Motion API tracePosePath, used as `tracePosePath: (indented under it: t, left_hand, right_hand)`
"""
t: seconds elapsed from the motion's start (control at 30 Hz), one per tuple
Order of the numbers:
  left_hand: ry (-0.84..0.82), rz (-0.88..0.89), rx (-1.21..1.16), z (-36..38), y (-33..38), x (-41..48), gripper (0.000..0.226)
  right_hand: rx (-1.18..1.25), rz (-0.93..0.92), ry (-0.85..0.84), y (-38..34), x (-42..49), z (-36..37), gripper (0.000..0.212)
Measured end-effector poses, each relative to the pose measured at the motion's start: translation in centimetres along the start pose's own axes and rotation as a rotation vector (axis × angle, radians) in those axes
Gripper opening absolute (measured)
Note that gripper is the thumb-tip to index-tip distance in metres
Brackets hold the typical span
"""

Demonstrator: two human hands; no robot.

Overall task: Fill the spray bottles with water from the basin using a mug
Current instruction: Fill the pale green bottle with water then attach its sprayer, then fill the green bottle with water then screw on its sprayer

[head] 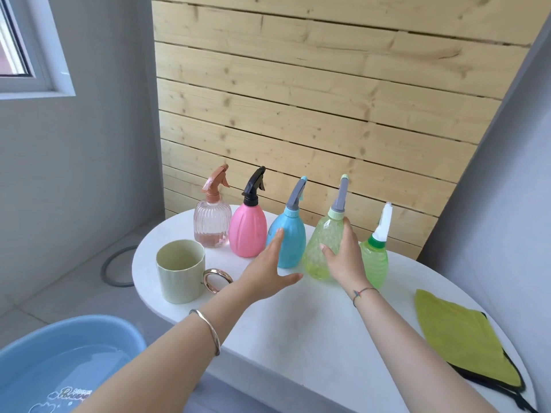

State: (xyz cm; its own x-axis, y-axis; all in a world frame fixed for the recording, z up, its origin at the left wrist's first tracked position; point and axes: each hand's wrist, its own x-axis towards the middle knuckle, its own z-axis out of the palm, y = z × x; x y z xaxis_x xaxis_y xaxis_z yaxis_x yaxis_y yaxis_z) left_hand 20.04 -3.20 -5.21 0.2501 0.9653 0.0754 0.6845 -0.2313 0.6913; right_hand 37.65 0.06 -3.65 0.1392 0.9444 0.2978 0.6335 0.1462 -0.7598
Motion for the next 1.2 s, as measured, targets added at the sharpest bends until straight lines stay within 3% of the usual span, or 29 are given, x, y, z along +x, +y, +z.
tracePosePath:
  t: [0.2, 0.33, 0.4, 0.5, 0.57, 0.83, 1.07, 1.2]
  left_hand:
    - [0.024, 0.004, -0.008, 0.0, 0.5, -0.2, 0.098]
    - [0.087, 0.027, -0.039, 0.7, 1.2, -0.6, 0.092]
    - [0.104, 0.024, -0.077, 1.2, 1.9, -0.7, 0.09]
    - [0.099, 0.023, -0.1, 2.2, 3.0, -1.2, 0.089]
    - [0.093, 0.037, -0.11, 2.8, 3.8, -1.7, 0.088]
    - [0.068, 0.025, -0.215, 4.6, 5.8, -4.2, 0.094]
    - [0.069, -0.001, -0.387, 4.9, 7.5, -6.2, 0.125]
    - [0.128, -0.008, -0.431, 4.7, 7.5, -7.1, 0.1]
  right_hand:
    - [0.089, -0.093, 0.089, -0.4, -1.6, -0.6, 0.076]
    - [0.033, -0.307, 0.458, -0.2, -3.2, -2.6, 0.057]
    - [0.011, -0.232, 0.582, 0.4, -2.8, -3.7, 0.064]
    - [0.109, 0.043, 0.475, 1.8, -1.5, -4.7, 0.077]
    - [0.223, 0.139, 0.334, 2.8, -0.7, -4.9, 0.068]
    - [0.25, 0.053, 0.288, 2.1, -2.9, -6.2, 0.021]
    - [0.539, -0.033, 0.21, -2.3, -7.1, -8.4, 0.023]
    - [0.652, 0.016, 0.208, -3.4, -8.7, -8.4, 0.019]
